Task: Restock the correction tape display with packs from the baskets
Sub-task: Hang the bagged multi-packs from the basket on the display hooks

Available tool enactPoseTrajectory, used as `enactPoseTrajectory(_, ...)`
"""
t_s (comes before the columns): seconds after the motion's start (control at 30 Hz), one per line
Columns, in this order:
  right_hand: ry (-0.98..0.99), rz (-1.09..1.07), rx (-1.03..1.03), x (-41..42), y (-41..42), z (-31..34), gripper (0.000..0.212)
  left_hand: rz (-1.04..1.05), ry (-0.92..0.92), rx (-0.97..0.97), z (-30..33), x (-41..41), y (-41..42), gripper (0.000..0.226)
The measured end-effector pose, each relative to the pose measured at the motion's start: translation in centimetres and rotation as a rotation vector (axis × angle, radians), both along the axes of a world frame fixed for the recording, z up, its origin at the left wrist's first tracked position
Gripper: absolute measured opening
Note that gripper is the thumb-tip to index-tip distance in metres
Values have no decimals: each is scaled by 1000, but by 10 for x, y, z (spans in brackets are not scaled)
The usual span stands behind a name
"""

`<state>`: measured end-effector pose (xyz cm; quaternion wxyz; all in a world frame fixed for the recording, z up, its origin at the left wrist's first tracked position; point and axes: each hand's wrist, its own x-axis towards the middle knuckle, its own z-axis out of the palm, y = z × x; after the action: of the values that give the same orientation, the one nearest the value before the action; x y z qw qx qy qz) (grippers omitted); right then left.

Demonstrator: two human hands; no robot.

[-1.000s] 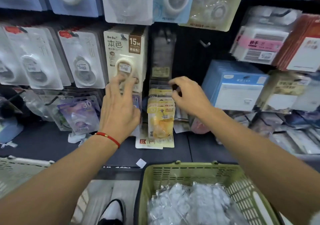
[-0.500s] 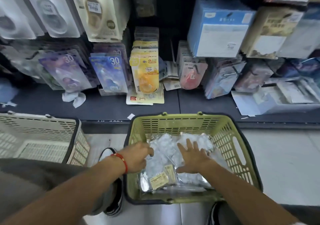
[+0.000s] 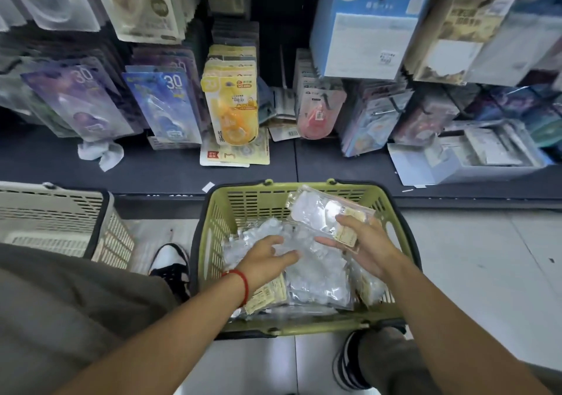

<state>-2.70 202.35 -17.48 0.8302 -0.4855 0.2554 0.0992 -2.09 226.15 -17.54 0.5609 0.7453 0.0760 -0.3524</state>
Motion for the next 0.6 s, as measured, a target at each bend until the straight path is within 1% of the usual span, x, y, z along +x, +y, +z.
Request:
enactPoseTrajectory(0.03,-13,27,65,1,6,2,37,91,118,-103,1,-3,-6,70)
enactPoseTrajectory(0.07,-23,71,104,1,13,4,39,172,208,-204,2,-6,-11,72)
enactPoseTrajectory(0.13,-20,161,105,0,30,6,43,317,290,-399,3,-8,-16,61)
enactPoseTrajectory(0.17,-22,207,56,0,37,5,40,406,304,-487,2,-8,-17,53)
enactPoseTrajectory(0.23,-22,295,-132,-4,47,0,30,601,300,-602,-1,-6,-14,43)
enactPoseTrajectory(0.27,-19,332,-221,-6,50,-4,27,674,278,-595,-4,-5,-10,37)
enactPoseTrajectory(0.3,-5,347,-309,-8,52,-11,25,724,246,-545,-6,-3,-3,30)
enactPoseTrajectory(0.33,26,347,-430,-10,53,-18,25,744,196,-451,-9,-1,4,24)
enactPoseTrajectory(0.37,70,359,-623,-11,53,-27,28,731,135,-335,-14,1,13,21)
enactPoseTrajectory(0.4,127,431,-859,-13,54,-37,36,697,80,-235,-18,3,21,22)
enactPoseTrajectory(0.43,190,561,-1071,-16,59,-47,51,663,44,-164,-19,3,28,27)
enactPoseTrajectory(0.47,235,683,-1233,-20,66,-55,69,647,40,-142,-21,4,33,34)
enactPoseTrajectory(0.5,248,771,-1343,-25,76,-62,86,645,60,-163,-21,3,37,41)
enactPoseTrajectory(0.53,232,823,-1415,-29,84,-68,99,644,84,-195,-23,2,39,47)
enactPoseTrajectory(0.57,214,856,-1465,-31,90,-72,106,637,100,-210,-24,0,40,53)
enactPoseTrajectory(0.6,207,879,-1495,-31,93,-75,109,618,103,-200,-25,-2,41,57)
